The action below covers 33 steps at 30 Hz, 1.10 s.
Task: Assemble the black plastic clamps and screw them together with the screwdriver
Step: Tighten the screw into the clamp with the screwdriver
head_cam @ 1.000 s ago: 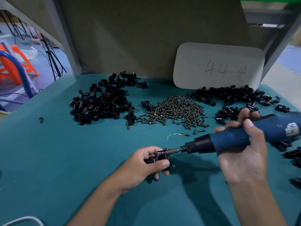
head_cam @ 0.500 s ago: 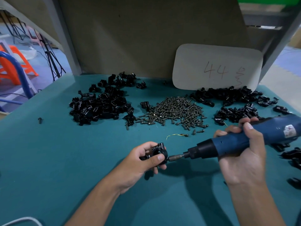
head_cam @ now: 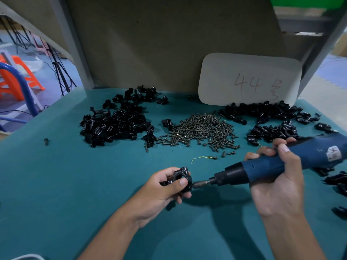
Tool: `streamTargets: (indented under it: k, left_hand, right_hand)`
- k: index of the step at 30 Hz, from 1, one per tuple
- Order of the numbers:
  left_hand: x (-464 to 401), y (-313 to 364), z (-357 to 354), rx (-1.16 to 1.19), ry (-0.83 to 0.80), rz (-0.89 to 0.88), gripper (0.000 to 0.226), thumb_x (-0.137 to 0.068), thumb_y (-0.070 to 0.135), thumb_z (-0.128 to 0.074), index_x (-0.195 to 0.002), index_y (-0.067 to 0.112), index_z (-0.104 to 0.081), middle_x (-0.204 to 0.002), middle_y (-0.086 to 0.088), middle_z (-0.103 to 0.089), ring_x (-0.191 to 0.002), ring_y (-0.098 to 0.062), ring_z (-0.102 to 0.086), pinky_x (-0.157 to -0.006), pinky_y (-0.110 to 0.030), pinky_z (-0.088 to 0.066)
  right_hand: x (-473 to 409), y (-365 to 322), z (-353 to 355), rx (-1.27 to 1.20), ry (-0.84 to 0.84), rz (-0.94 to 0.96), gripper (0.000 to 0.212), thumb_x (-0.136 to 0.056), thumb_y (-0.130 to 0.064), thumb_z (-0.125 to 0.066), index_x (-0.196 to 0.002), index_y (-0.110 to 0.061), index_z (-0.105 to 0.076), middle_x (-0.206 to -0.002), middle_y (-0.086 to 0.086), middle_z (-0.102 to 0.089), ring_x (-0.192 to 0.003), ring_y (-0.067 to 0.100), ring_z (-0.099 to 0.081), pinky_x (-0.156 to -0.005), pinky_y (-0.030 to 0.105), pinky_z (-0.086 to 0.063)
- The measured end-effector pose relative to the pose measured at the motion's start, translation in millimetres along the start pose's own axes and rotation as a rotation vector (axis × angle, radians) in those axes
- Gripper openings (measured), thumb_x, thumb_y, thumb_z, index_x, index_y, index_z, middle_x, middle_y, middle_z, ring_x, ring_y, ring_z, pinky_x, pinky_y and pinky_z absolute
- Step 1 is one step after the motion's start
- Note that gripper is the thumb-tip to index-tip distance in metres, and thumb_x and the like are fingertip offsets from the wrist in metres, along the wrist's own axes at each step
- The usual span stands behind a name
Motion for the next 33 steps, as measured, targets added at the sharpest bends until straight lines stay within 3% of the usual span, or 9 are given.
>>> streamTargets:
  k: [4,9,13,18,22,27,33]
  left_hand:
    - [0.2,-0.8,1.1,-0.011,0.015,-0.007,0.037,-0.085,0.021,-0.078,-0.112,-0.001,-0.066,-0.089,-0.008,-0.069,-0.079,-0.017,-0.065,-0.065,-0.022,-0.049]
    - [-1.4,-4.0,5.0,-0.063,0.059,-0.024,0.036,-0.078,0.037,-0.08,-0.105,0.013,-0.075,-0.095,-0.002,-0.063,-0.087,-0.017,-0.046,-0.069,-0.02,-0.04]
    - [-2.1,-4.4,4.1,-0.008,0.074,-0.02,0.04,-0.073,0.04,-0.083,-0.105,0.017,-0.077,-0.097,-0.001,-0.065,-0.085,-0.01,-0.051,-0.069,-0.019,-0.041]
    - [-2.7,-4.9,3.2,0.042,0.085,-0.011,0.041,-0.078,0.032,-0.084,-0.11,0.009,-0.074,-0.102,-0.005,-0.067,-0.078,-0.008,-0.048,-0.063,-0.02,-0.036]
    - [-1.7,-4.1,1.5,0.087,0.093,-0.008,0.042,-0.081,0.026,-0.073,-0.116,0.004,-0.07,-0.105,-0.008,-0.069,-0.073,-0.008,-0.047,-0.061,-0.02,-0.035]
    - [-3.0,-6.6,-0.3,0.149,0.092,0.015,0.045,-0.084,0.027,-0.069,-0.115,-0.005,-0.066,-0.097,-0.01,-0.061,-0.064,-0.007,-0.043,-0.058,-0.021,-0.034]
    - [-5.0,-7.1,1.6,0.248,0.018,0.036,0.034,-0.082,0.03,-0.077,-0.104,0.005,-0.076,-0.096,-0.008,-0.064,-0.062,-0.007,-0.042,-0.054,-0.019,-0.038]
  right_hand:
    - [1.9,0.3,-1.3,0.006,0.0,0.014,0.023,-0.098,-0.01,-0.052,-0.104,-0.032,-0.056,-0.096,-0.015,-0.059,-0.072,0.004,-0.054,-0.069,0.026,-0.051]
    - [1.8,0.8,-2.0,0.009,-0.002,0.027,0.023,-0.099,-0.01,-0.051,-0.104,-0.032,-0.055,-0.095,-0.015,-0.059,-0.073,0.004,-0.055,-0.069,0.026,-0.051]
    - [1.8,1.9,-1.5,0.025,-0.006,0.03,0.023,-0.098,-0.01,-0.052,-0.105,-0.032,-0.055,-0.095,-0.016,-0.059,-0.073,0.004,-0.055,-0.071,0.026,-0.051]
    - [1.0,2.6,1.2,0.034,0.018,0.034,0.022,-0.099,-0.01,-0.052,-0.11,-0.029,-0.05,-0.096,-0.015,-0.06,-0.072,0.004,-0.055,-0.07,0.027,-0.051]
    - [0.4,2.2,1.0,0.02,0.024,0.029,0.021,-0.098,-0.01,-0.053,-0.106,-0.03,-0.053,-0.095,-0.015,-0.06,-0.072,0.004,-0.055,-0.071,0.027,-0.051]
    - [0.2,1.5,0.1,0.001,0.012,0.032,0.019,-0.098,-0.011,-0.052,-0.102,-0.03,-0.056,-0.095,-0.015,-0.059,-0.072,0.004,-0.054,-0.07,0.027,-0.05]
    - [-0.9,3.6,1.3,-0.012,-0.003,0.02,0.015,-0.099,-0.012,-0.053,-0.105,-0.025,-0.054,-0.098,-0.014,-0.058,-0.074,0.003,-0.055,-0.073,0.027,-0.05]
Point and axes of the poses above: each hand's wrist, its own x-axis away from the middle knuckle, its own z-axis out of the back of the hand, y = z × x, the point moved 4 cm from there along -x, towards the middle knuckle
